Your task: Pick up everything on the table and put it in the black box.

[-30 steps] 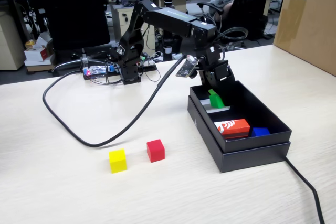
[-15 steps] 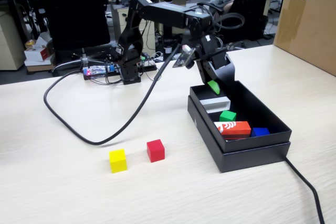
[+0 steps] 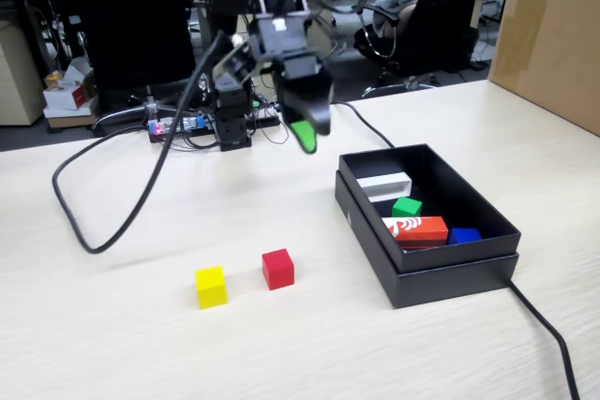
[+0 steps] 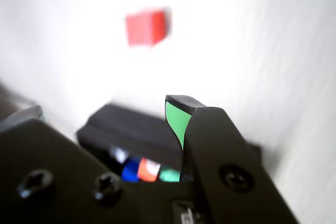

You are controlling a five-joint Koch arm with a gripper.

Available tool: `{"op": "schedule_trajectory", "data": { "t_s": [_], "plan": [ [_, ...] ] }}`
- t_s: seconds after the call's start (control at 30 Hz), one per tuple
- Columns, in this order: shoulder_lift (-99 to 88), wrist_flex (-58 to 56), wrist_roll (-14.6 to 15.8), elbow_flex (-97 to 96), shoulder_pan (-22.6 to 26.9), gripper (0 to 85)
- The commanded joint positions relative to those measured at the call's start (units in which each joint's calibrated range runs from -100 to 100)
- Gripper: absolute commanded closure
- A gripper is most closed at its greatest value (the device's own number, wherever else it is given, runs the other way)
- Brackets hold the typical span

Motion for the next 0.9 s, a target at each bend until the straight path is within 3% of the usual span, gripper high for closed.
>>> {"op": "schedule_trajectory", "data": {
  "t_s": [0.0, 0.4, 0.87],
  "plan": [
    [1.72, -0.11, -2.49, -0.74, -1.66, 36.3],
    [16.29, 13.11, -5.57, -5.36, -4.40, 37.9],
    [29.48, 15.10, -5.86, 3.88, -3.52, 38.0]
  ]
}}
